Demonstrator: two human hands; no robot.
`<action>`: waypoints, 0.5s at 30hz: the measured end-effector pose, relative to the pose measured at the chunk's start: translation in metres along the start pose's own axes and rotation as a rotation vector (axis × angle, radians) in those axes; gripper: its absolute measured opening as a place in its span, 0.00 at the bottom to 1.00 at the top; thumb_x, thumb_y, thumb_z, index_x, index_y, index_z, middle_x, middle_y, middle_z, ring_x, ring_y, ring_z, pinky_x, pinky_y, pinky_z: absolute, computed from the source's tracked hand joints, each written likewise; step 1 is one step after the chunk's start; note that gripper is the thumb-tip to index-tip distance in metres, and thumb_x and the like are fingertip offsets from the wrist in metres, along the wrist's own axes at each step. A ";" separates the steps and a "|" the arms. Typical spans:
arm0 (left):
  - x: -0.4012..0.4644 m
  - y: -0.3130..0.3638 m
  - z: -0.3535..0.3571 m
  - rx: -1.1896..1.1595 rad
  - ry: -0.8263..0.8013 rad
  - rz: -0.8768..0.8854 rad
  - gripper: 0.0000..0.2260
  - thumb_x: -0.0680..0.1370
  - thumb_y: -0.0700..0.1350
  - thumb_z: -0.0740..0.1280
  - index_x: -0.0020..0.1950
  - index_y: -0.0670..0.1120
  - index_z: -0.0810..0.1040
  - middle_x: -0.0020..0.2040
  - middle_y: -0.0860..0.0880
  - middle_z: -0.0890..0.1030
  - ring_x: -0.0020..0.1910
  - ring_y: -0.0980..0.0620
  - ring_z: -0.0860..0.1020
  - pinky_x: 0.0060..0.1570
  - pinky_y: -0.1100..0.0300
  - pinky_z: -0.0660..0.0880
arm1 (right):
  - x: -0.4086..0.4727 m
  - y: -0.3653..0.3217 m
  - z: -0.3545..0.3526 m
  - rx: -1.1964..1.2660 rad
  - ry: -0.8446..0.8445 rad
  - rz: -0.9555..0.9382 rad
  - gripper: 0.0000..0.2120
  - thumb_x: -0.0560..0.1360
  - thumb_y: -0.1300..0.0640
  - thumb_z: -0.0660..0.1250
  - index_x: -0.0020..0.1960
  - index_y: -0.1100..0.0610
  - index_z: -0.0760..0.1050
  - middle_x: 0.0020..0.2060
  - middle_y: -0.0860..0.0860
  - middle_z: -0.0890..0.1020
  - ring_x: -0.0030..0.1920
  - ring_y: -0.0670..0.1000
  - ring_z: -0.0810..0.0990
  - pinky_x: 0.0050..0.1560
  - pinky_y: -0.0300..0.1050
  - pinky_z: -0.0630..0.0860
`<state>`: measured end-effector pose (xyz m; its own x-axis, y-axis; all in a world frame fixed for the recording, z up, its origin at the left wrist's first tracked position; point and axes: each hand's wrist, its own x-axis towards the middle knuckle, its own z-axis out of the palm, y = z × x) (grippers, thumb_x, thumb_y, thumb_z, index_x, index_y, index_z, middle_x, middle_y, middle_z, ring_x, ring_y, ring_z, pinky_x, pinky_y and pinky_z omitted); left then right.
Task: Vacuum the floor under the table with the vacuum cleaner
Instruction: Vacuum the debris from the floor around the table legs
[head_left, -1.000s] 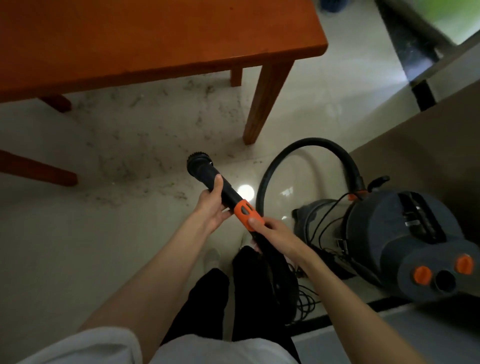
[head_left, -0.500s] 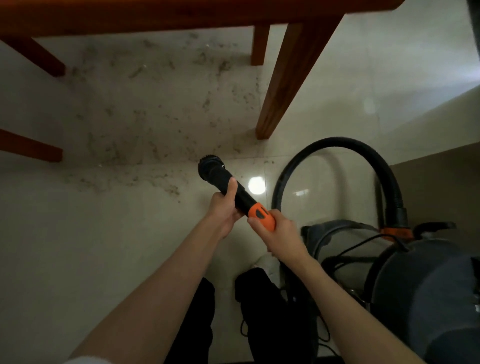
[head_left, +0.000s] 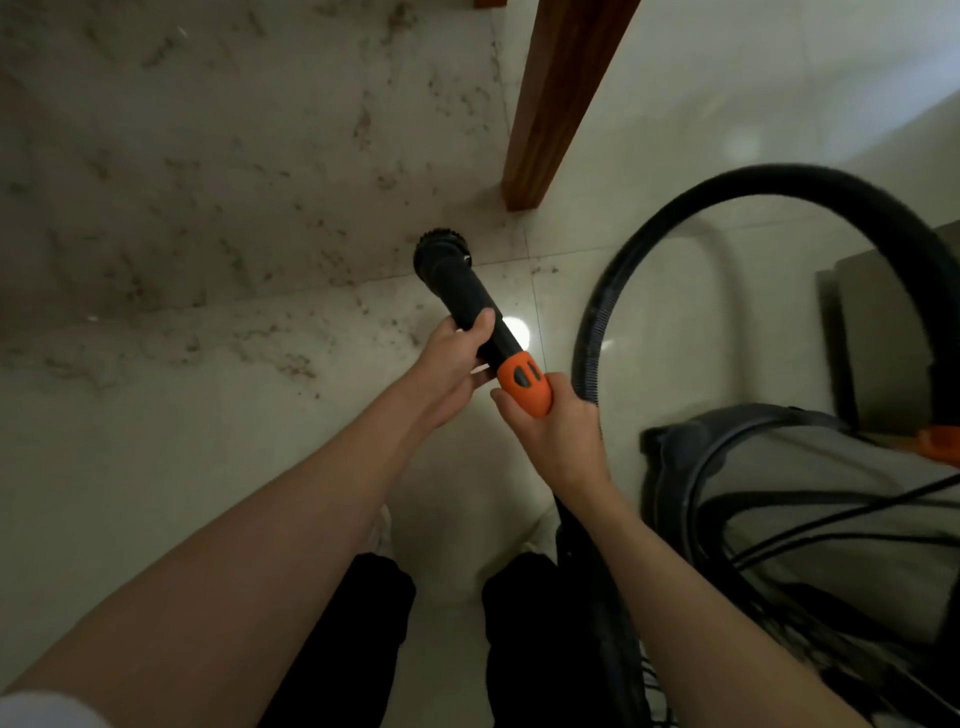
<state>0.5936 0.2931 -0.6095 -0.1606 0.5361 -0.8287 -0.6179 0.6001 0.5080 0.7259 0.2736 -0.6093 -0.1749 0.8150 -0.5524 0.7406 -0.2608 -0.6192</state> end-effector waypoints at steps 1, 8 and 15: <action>0.008 -0.002 -0.003 0.016 -0.007 0.001 0.15 0.81 0.42 0.59 0.67 0.39 0.66 0.52 0.45 0.76 0.50 0.49 0.77 0.46 0.57 0.75 | 0.004 0.003 0.005 0.002 0.021 0.004 0.17 0.72 0.41 0.68 0.51 0.51 0.70 0.35 0.47 0.77 0.35 0.50 0.79 0.39 0.49 0.80; 0.086 -0.032 -0.014 0.150 0.028 0.027 0.19 0.79 0.42 0.64 0.67 0.37 0.66 0.59 0.40 0.76 0.50 0.48 0.78 0.46 0.58 0.77 | 0.048 0.041 0.052 0.117 0.056 0.078 0.15 0.71 0.39 0.68 0.45 0.48 0.70 0.36 0.51 0.79 0.33 0.52 0.81 0.36 0.53 0.81; 0.178 -0.084 0.010 0.099 0.010 0.013 0.21 0.76 0.45 0.68 0.65 0.37 0.68 0.55 0.40 0.79 0.49 0.47 0.80 0.43 0.58 0.78 | 0.114 0.093 0.047 -0.062 0.066 0.103 0.21 0.72 0.36 0.63 0.51 0.54 0.72 0.39 0.54 0.79 0.32 0.53 0.81 0.33 0.49 0.81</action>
<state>0.6250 0.3441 -0.7969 -0.1764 0.5387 -0.8238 -0.5368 0.6489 0.5392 0.7449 0.3178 -0.7561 -0.0541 0.8186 -0.5718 0.7917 -0.3138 -0.5242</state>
